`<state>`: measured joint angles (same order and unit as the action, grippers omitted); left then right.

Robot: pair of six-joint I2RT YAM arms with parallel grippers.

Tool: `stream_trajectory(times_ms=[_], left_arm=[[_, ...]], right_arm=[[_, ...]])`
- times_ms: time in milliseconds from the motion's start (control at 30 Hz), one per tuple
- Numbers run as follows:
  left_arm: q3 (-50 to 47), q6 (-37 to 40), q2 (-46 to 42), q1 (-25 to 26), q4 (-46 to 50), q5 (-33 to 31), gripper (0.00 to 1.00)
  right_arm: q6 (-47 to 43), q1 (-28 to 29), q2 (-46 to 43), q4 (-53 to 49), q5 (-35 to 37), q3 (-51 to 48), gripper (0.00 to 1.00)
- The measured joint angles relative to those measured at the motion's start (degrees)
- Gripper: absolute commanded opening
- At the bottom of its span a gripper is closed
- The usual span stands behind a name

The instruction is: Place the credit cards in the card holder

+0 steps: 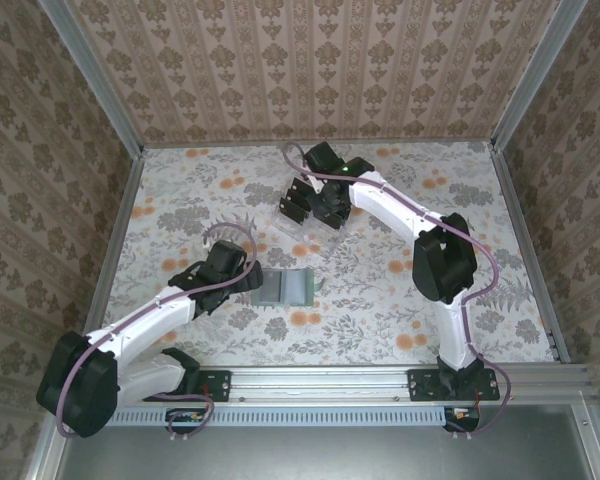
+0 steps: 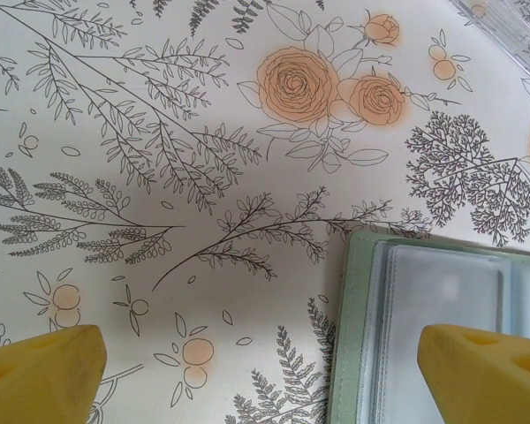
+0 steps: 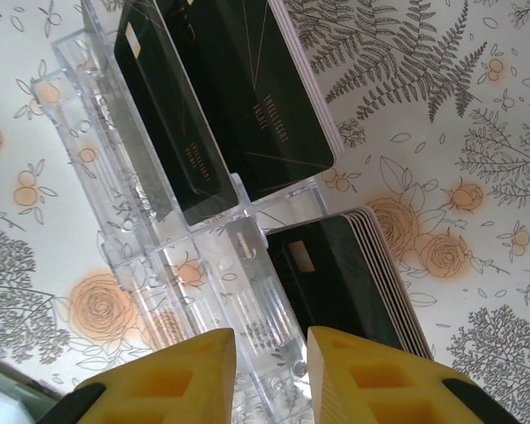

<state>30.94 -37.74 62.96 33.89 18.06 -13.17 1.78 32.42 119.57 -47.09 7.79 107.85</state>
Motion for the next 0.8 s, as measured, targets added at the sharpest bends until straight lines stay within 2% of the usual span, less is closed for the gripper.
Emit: stream_trajectory(times_ms=[233,533,800], left_arm=[[0.0,0.0,0.1,-0.2,0.0,0.5,1.00],[0.0,0.0,0.7,-0.2,0.0,0.9,1.00],[0.0,0.0,0.7,-0.2,0.0,1.0,1.00]], right_arm=[[-1.3,0.3,1.8,-1.2,2.8,0.5,0.29],[-2.3,0.6,3.0,-1.6,4.0,1.2,0.18],[-3.2,0.7,3.1,-1.7,4.0,1.2,0.15]])
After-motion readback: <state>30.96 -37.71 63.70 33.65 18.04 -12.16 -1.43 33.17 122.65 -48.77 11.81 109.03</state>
